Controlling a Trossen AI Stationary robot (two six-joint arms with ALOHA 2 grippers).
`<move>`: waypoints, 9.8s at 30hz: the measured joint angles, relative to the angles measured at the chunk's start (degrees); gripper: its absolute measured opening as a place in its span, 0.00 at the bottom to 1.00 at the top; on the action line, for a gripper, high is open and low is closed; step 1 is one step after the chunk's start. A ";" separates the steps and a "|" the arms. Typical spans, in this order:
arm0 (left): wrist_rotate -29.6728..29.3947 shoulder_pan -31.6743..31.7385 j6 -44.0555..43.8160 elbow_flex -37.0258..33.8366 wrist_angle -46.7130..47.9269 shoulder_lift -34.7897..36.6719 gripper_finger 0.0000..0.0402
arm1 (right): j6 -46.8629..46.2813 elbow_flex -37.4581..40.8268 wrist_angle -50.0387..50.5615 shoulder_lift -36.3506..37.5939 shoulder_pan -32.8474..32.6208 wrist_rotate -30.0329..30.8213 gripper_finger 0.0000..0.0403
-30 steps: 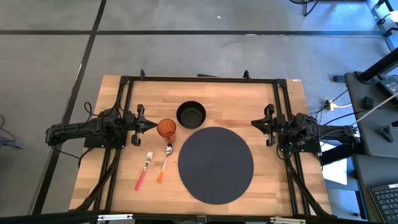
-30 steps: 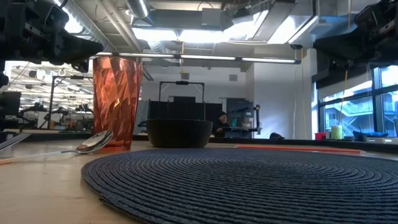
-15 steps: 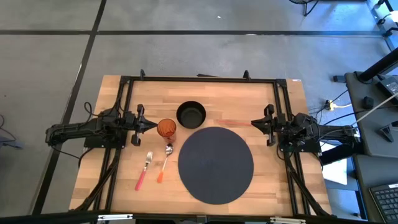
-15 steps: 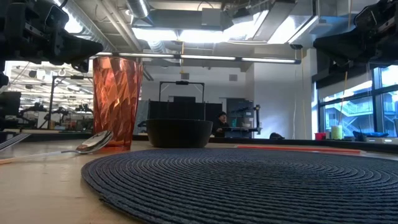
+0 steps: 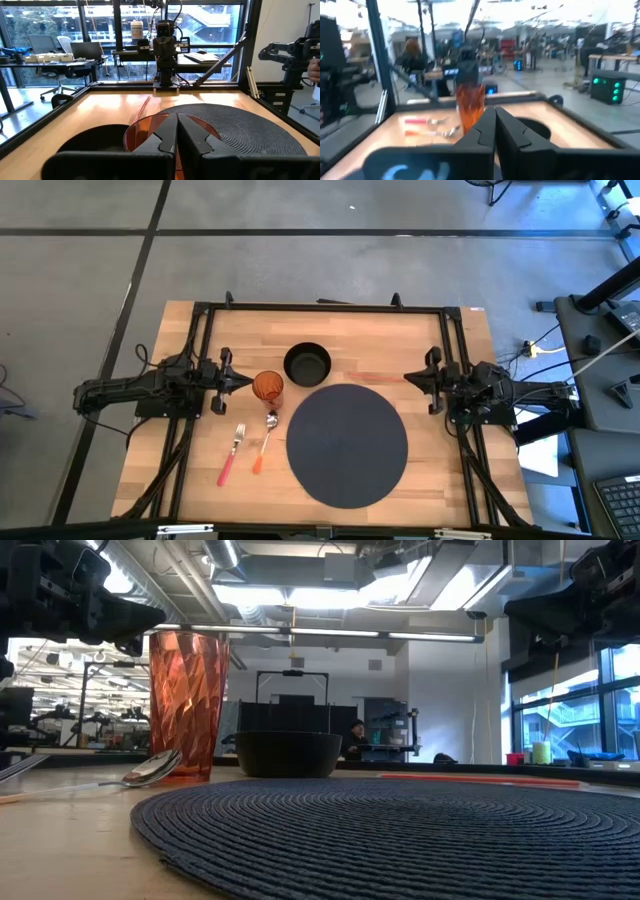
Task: Pick & Place Utensil
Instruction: Put the black bowl on the dark blue mat, then put the orange cup on the dark mat to the top right of the black bowl
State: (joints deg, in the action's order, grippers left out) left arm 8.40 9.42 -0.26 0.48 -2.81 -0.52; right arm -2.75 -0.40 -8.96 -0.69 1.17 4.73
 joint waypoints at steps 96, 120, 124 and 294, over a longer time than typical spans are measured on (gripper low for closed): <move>-0.24 0.00 1.01 0.01 0.02 -0.01 0.01 | 34.69 -72.79 26.42 -110.22 7.67 -5.83 0.03; -0.24 0.00 0.90 0.00 0.03 -0.01 0.01 | 24.89 -72.68 41.46 -86.36 -6.51 -5.46 0.01; -0.24 0.01 0.97 0.01 0.02 -0.01 0.01 | 19.02 -66.46 42.73 -81.31 -8.86 -3.82 0.01; -0.24 0.01 2.09 -0.01 0.42 -0.01 0.01 | 1.96 -5.01 -34.96 -41.00 15.97 -19.91 0.00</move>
State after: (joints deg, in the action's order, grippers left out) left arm 8.16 9.43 1.83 0.47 -2.39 -0.53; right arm -0.80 -5.41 -43.92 -41.69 17.14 -15.18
